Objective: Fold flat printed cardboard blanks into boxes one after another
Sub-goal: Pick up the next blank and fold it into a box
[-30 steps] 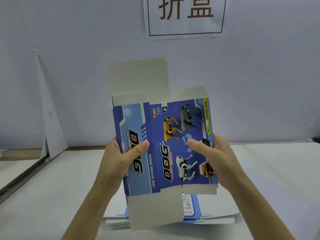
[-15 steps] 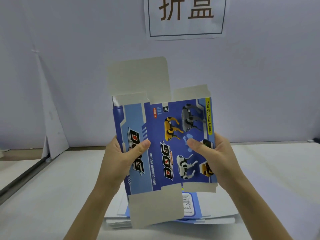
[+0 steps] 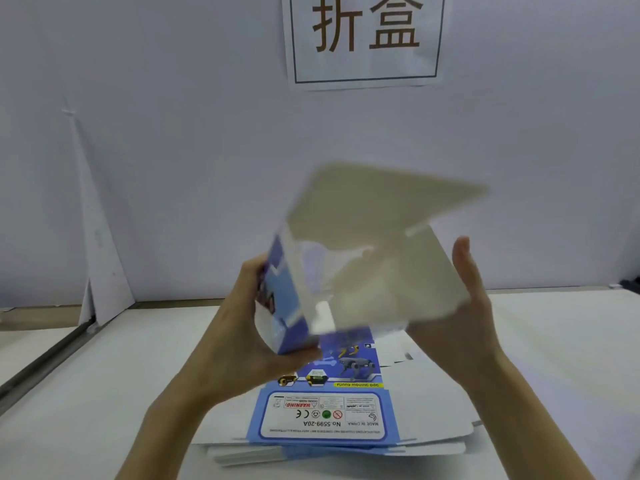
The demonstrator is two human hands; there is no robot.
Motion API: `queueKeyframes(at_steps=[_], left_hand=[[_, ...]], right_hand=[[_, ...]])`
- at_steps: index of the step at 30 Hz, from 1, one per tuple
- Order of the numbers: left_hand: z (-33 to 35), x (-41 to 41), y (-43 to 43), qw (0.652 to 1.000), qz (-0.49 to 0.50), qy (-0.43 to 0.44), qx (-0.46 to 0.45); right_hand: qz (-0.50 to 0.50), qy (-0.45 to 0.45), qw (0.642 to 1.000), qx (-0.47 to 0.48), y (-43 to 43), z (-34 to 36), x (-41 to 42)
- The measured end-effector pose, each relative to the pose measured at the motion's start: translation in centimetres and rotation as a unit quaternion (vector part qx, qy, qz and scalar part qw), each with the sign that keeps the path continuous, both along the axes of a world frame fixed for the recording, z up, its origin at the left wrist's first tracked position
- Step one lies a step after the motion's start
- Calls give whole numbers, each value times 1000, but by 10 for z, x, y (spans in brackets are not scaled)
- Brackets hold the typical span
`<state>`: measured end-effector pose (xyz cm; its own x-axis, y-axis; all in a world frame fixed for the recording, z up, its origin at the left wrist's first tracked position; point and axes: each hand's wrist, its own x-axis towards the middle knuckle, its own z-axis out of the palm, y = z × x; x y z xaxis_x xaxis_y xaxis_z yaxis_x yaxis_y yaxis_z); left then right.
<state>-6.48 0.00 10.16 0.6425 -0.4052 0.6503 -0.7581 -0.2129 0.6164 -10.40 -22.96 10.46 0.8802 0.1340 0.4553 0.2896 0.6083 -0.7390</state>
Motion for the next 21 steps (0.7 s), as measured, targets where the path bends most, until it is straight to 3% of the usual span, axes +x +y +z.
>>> queueKeyframes(at_steps=[3, 7, 11, 14, 17, 20, 21], left_hand=[[-2, -4, -7, 998, -5, -46, 39], [-4, -1, -8, 1000, -13, -8, 13], [0, -2, -2, 1000, -10, -10, 7], [1, -5, -1, 1000, -11, 0, 14], [4, -7, -2, 1000, -1, -13, 7], [7, -11, -4, 999, -3, -32, 8], [8, -13, -4, 999, -5, -36, 9]], right_hand=[[-46, 4, 999, -5, -9, -1, 0], [71, 32, 996, 38, -10, 4, -4], [108, 15, 994, 19, -4, 5, -3], [85, 40, 995, 14, 1, 2, -2], [-30, 67, 997, 24, -3, 6, -6], [-26, 94, 994, 45, -3, -8, 6], [30, 68, 996, 53, -4, -7, 5]])
